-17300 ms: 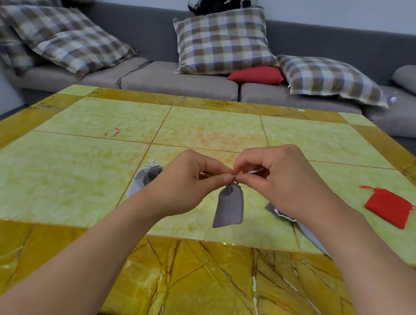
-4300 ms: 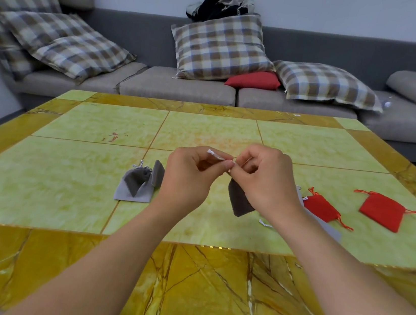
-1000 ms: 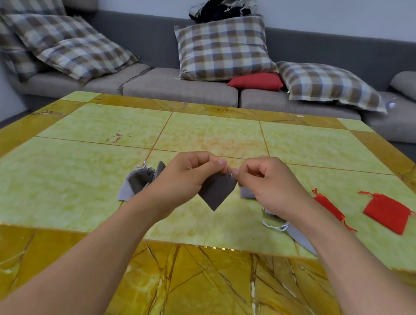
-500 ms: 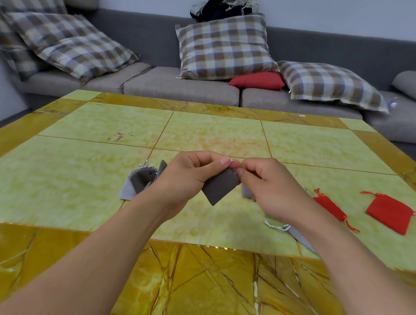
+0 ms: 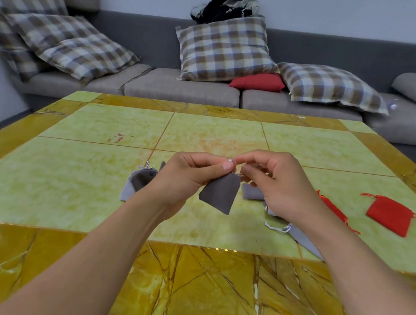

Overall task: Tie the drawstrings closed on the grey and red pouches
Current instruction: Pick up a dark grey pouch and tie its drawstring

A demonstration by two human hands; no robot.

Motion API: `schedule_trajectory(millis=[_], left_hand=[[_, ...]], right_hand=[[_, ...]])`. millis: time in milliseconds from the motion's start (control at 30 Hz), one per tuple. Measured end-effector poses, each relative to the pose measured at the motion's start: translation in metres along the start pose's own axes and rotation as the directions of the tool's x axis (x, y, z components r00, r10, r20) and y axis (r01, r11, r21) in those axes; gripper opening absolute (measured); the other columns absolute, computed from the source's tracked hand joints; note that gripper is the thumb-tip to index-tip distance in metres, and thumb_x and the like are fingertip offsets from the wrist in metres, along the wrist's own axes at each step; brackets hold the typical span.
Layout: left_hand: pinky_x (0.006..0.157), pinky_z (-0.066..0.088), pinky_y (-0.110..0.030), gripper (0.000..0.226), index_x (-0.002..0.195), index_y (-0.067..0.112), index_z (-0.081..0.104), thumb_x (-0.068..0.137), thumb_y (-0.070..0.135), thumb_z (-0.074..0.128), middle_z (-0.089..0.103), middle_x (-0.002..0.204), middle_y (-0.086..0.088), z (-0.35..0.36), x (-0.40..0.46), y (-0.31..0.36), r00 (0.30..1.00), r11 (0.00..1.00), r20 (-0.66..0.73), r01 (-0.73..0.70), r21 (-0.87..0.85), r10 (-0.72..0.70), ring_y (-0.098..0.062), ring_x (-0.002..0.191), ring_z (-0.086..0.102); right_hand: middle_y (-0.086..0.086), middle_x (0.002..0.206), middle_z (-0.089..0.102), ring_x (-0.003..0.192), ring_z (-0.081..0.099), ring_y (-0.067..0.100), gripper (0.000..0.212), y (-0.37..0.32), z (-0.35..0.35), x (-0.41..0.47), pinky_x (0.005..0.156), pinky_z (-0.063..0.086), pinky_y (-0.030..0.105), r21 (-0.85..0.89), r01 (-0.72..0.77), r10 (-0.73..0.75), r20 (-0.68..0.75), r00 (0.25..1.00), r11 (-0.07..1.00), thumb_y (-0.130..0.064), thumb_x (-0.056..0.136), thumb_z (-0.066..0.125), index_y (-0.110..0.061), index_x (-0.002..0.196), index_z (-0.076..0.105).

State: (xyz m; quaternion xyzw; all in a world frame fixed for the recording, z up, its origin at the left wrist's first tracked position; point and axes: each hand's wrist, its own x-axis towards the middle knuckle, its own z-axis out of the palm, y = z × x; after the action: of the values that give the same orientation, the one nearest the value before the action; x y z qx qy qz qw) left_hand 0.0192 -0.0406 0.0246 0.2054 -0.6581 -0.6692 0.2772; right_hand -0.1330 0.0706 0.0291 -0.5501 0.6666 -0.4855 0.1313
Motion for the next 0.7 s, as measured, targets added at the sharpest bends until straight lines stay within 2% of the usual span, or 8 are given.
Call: schedule_trajectory(millis=[133, 233, 367, 567, 700], left_hand=[[0.067, 0.051, -0.016, 0.013, 0.095, 0.006, 0.077, 0.088, 0.014, 0.069, 0.077, 0.087, -0.002, -0.001, -0.001, 0.001, 1.000, 0.998, -0.013, -0.019, 0.063, 0.020, -0.006, 0.078, 0.069], [0.067, 0.053, -0.019, 0.016, 0.097, 0.010, 0.078, 0.092, 0.020, 0.066, 0.077, 0.090, -0.005, -0.002, -0.005, 0.000, 0.997, 0.968, 0.069, -0.053, 0.245, 0.037, -0.007, 0.078, 0.067], [0.064, 0.050, -0.016, 0.016, 0.096, 0.012, 0.078, 0.094, 0.019, 0.064, 0.076, 0.086, -0.001, 0.000, -0.008, 0.000, 0.996, 0.949, 0.072, -0.073, 0.305, 0.053, -0.003, 0.074, 0.066], [0.063, 0.051, -0.019, 0.015, 0.093, 0.011, 0.078, 0.091, 0.021, 0.067, 0.076, 0.086, -0.002, 0.000, -0.008, 0.001, 1.000, 0.979, 0.012, -0.009, 0.203, 0.006, -0.007, 0.074, 0.067], [0.065, 0.052, -0.018, 0.016, 0.094, 0.006, 0.076, 0.088, 0.017, 0.066, 0.077, 0.089, -0.004, 0.001, -0.007, 0.005, 0.996, 0.995, 0.003, 0.094, -0.029, -0.094, -0.009, 0.077, 0.068]], right_hand=[[0.007, 0.077, 0.075, 0.073, 0.071, 0.026, 0.019, 0.000, -0.008, 0.002, 0.069, 0.057, 0.030, 0.160, 0.016, -0.020, 0.020, 1.000, 0.987, -0.004, 0.087, 0.071, -0.016, 0.100, 0.076], [-0.002, 0.075, 0.076, 0.072, 0.071, 0.016, 0.018, -0.003, -0.007, 0.000, 0.071, 0.058, 0.032, 0.045, 0.090, -0.091, 0.021, 0.996, 0.995, -0.010, 0.084, 0.075, -0.020, 0.099, 0.077], [-0.007, 0.079, 0.076, 0.076, 0.071, 0.010, 0.013, -0.008, -0.006, -0.003, 0.072, 0.056, 0.036, -0.098, 0.202, -0.200, 0.028, 0.979, 0.974, -0.010, 0.084, 0.075, -0.019, 0.091, 0.081], [-0.005, 0.075, 0.070, 0.071, 0.063, 0.012, 0.009, -0.010, 0.002, 0.000, 0.066, 0.049, 0.033, -0.254, 0.331, -0.333, 0.035, 0.942, 0.909, -0.008, 0.089, 0.067, -0.011, 0.086, 0.075], [-0.008, 0.073, 0.066, 0.069, 0.061, 0.006, 0.007, -0.012, 0.006, -0.001, 0.066, 0.046, 0.017, -0.096, 0.215, -0.219, -0.036, 0.975, 0.972, -0.005, 0.092, 0.062, -0.009, 0.089, 0.067]])
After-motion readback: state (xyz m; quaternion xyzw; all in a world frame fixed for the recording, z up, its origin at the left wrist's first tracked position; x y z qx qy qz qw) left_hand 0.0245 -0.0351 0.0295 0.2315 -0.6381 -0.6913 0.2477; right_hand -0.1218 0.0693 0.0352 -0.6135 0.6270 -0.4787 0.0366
